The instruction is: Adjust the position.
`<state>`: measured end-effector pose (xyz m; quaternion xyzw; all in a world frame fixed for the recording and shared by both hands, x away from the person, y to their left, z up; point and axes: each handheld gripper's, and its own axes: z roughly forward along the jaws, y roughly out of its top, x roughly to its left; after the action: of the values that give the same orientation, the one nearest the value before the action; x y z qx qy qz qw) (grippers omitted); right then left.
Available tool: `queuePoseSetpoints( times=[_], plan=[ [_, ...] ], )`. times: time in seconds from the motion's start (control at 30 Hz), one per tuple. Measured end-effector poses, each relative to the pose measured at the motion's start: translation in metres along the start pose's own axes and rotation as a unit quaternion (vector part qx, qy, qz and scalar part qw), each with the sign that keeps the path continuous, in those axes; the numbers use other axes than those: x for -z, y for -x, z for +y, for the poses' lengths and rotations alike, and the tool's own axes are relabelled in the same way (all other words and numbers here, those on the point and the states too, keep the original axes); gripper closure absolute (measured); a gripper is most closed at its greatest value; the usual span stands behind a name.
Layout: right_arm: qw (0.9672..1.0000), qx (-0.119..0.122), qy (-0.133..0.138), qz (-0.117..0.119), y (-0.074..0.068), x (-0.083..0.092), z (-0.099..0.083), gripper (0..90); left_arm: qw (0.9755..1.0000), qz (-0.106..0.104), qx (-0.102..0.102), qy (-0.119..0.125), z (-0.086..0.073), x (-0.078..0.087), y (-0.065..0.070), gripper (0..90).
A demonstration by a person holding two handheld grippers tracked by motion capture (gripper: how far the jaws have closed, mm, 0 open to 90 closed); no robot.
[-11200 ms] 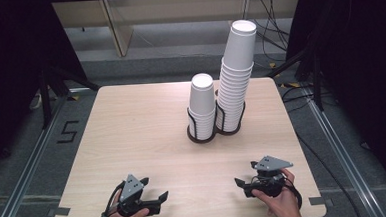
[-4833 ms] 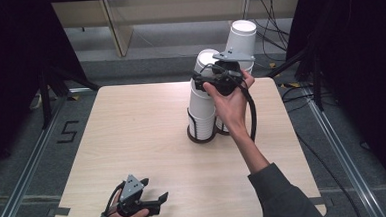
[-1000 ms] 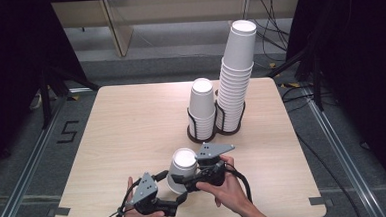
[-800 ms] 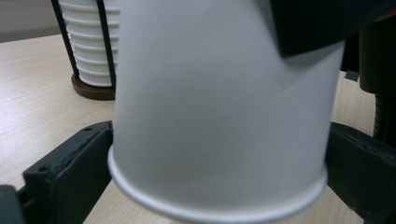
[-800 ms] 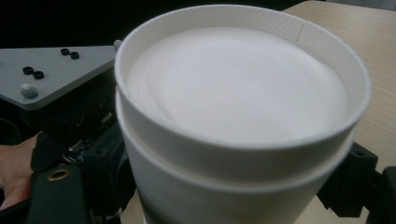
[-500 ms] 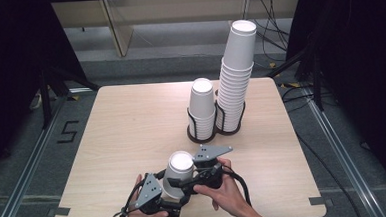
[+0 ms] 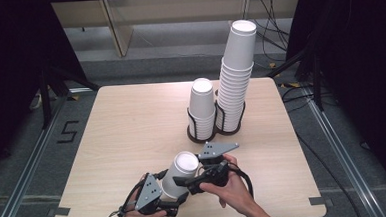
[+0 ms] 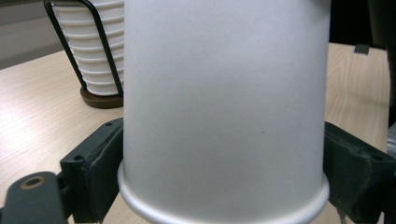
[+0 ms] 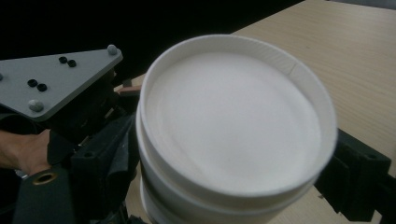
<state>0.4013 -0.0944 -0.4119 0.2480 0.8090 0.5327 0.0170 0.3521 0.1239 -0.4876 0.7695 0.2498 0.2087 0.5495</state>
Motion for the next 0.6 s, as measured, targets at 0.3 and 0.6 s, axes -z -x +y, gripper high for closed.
queuePoseSetpoints(
  times=[0.3,0.6],
  plan=[
    [0.9998,0.003,-0.019,0.009,0.003,0.014,0.004,15.9,0.9985,-0.008,-0.038,-0.039,0.000,0.000,0.000,12.4],
    [0.9983,-0.029,-0.035,0.037,0.010,0.011,-0.003,23.6,0.9976,-0.030,-0.041,-0.047,-0.002,-0.001,0.000,8.7]
  ],
)
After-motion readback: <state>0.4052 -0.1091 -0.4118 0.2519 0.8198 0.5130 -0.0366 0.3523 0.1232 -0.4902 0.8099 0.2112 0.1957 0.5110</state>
